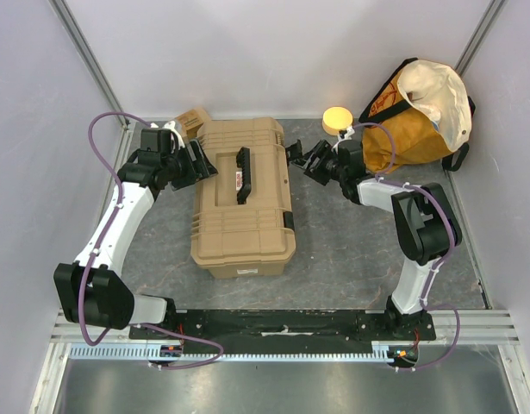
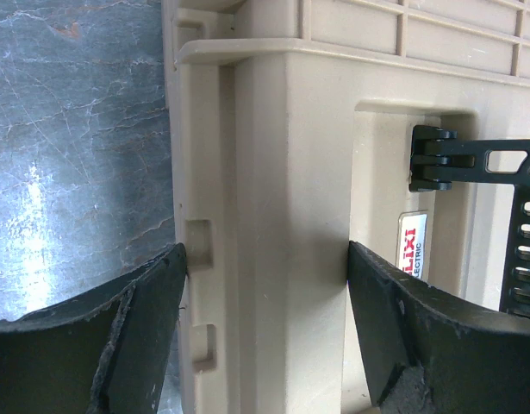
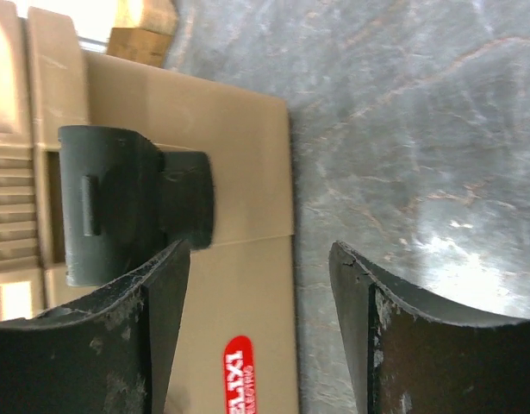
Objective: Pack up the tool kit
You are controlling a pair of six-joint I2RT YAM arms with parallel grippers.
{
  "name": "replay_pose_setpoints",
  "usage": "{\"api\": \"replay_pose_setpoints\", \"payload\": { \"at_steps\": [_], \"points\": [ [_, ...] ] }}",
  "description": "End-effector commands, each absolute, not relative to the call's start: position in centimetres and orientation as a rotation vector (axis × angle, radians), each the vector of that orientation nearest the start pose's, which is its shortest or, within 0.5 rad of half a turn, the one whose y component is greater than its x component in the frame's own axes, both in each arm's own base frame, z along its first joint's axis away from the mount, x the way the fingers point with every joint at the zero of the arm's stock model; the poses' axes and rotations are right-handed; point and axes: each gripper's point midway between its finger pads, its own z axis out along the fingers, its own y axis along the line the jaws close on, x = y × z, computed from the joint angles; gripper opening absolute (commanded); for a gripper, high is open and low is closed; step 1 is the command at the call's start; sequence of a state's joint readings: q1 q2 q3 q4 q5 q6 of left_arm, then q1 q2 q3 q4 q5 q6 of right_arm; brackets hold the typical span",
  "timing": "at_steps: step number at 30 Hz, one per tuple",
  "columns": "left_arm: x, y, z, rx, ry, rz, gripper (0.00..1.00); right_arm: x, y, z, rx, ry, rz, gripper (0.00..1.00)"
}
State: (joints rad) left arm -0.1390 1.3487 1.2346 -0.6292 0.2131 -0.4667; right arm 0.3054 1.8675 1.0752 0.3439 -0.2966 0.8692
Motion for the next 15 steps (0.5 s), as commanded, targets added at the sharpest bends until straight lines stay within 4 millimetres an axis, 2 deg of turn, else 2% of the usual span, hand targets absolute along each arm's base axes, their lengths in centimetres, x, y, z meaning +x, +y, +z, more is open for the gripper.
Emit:
{"api": "replay_pose_setpoints", "payload": {
  "at_steps": [1, 4, 15],
  "points": [
    [34.8, -10.2, 21.2, -0.235, 2.35, -0.529, 0.8, 47.1, 24.7, 16.1, 0.381, 1.903, 1.223, 0.73],
    [34.8, -10.2, 21.3, -0.234, 2.348, -0.531, 0.8, 47.1, 24.7, 17.1, 0.41, 1.847, 1.275, 0.72],
    [34.9, -10.1, 21.0, -0.237, 2.354, -0.522, 0.79, 47.4, 25.6, 18.3, 0.401, 1.768, 1.358, 0.72]
  ]
}}
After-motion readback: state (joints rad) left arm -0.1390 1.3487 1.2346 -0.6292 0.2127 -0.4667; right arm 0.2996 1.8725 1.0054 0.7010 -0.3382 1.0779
